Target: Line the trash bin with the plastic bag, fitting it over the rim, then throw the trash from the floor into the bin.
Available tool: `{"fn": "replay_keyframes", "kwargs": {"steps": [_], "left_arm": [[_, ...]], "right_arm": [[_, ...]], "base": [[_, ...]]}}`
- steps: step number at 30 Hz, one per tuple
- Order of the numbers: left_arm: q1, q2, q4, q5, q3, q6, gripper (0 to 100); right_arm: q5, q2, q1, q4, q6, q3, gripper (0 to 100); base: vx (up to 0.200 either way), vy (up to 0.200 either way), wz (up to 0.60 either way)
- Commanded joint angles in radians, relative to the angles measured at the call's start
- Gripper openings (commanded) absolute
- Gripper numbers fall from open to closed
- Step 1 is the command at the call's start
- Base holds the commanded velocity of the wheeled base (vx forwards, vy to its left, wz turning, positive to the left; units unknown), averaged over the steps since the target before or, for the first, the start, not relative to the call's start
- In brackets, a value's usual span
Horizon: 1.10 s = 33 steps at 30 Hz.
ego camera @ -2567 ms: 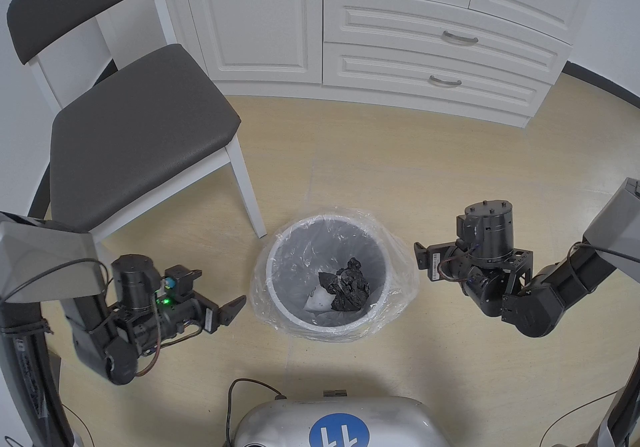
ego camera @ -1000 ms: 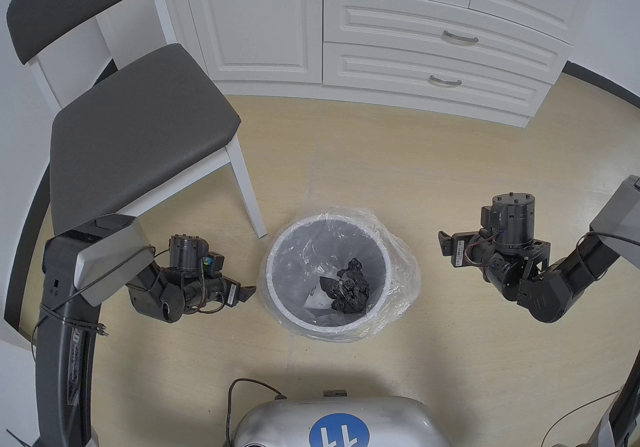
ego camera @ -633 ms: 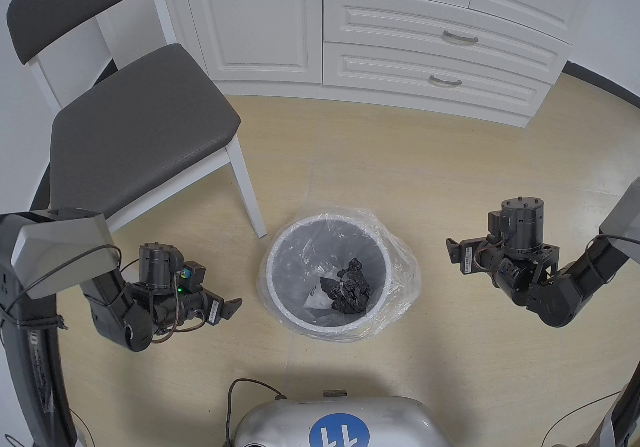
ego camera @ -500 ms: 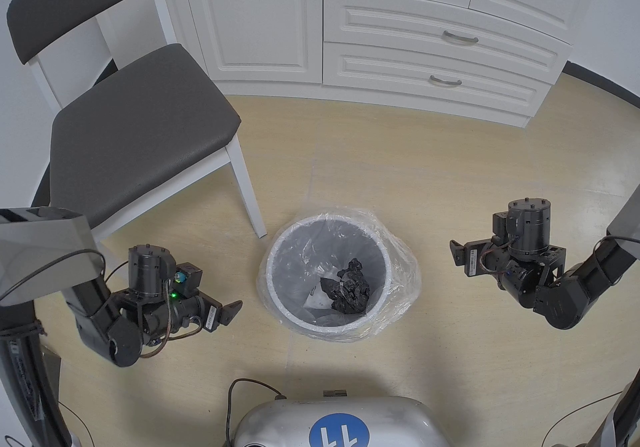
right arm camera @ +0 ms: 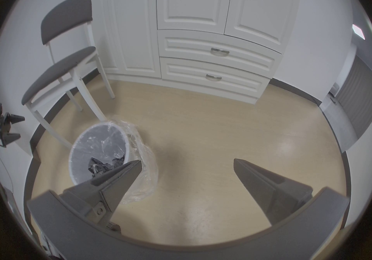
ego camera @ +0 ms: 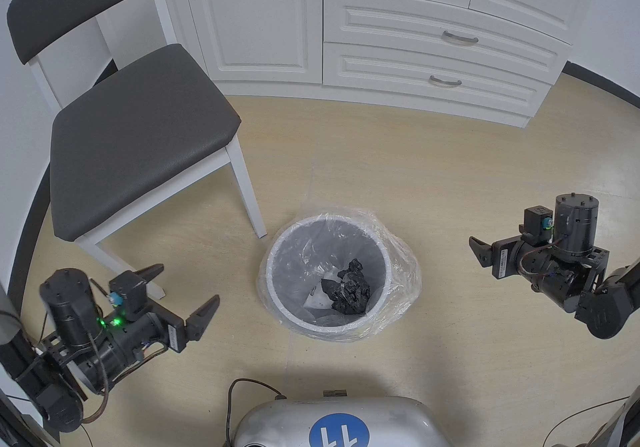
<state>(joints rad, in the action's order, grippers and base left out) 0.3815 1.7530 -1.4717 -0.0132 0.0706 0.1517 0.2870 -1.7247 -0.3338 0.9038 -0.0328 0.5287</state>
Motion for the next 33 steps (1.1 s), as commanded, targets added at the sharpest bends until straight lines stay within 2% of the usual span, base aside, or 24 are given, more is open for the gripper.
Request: {"fn": "replay_keyframes", "kwargs": {"steps": [1, 7, 11, 14, 16, 17, 19, 20, 26, 27, 28, 30, 33], "left_arm": [[0.005, -0.285, -0.03, -0.079, -0.071, -0.067, 100], [-0.015, -0.428, -0.019, -0.093, -0.071, -0.061, 100], [-0.056, -0.523, 0.013, -0.093, -0.071, -0.058, 100], [-0.098, -0.564, 0.034, -0.094, -0.057, -0.055, 100], [-0.19, -0.629, 0.087, -0.09, -0.017, -0.054, 100], [-0.19, -0.629, 0.087, -0.09, -0.017, -0.054, 100], [-0.271, -0.698, 0.185, -0.079, 0.04, -0.05, 100], [-0.285, -0.728, 0.235, -0.077, 0.063, -0.049, 100], [-0.293, -0.957, 0.599, -0.076, 0.195, -0.05, 100], [-0.291, -0.963, 0.61, -0.076, 0.199, -0.05, 100], [-0.291, -1.035, 0.734, -0.074, 0.236, -0.054, 100], [-0.291, -1.069, 0.797, -0.076, 0.255, -0.055, 100], [-0.286, -1.164, 0.956, -0.079, 0.302, -0.06, 100]], "right_arm": [[-0.025, 0.155, 0.007, 0.001, -0.042, -0.064, 100], [-0.006, 0.249, 0.019, 0.0, -0.061, -0.096, 100], [0.04, 0.346, 0.039, -0.003, -0.053, -0.096, 100], [0.072, 0.41, 0.067, -0.003, -0.052, -0.096, 100], [0.077, 0.511, 0.133, -0.019, -0.038, -0.107, 100], [0.077, 0.511, 0.133, -0.019, -0.038, -0.107, 100], [0.08, 0.596, 0.153, -0.02, -0.018, -0.131, 100], [0.08, 0.626, 0.154, -0.02, -0.013, -0.139, 100], [0.083, 0.81, 0.148, -0.023, -0.012, -0.199, 100], [0.083, 0.813, 0.148, -0.023, -0.012, -0.199, 100], [0.083, 0.872, 0.148, -0.062, -0.01, -0.204, 100], [0.083, 0.913, 0.148, -0.105, -0.01, -0.2, 100], [0.078, 1.083, 0.147, -0.339, -0.007, -0.154, 100]], "base": [[0.0, 0.0, 0.0], [0.0, 0.0, 0.0], [0.0, 0.0, 0.0], [0.0, 0.0, 0.0], [0.0, 0.0, 0.0], [0.0, 0.0, 0.0], [0.0, 0.0, 0.0], [0.0, 0.0, 0.0], [0.0, 0.0, 0.0], [0.0, 0.0, 0.0], [0.0, 0.0, 0.0], [0.0, 0.0, 0.0], [0.0, 0.0, 0.0]]}}
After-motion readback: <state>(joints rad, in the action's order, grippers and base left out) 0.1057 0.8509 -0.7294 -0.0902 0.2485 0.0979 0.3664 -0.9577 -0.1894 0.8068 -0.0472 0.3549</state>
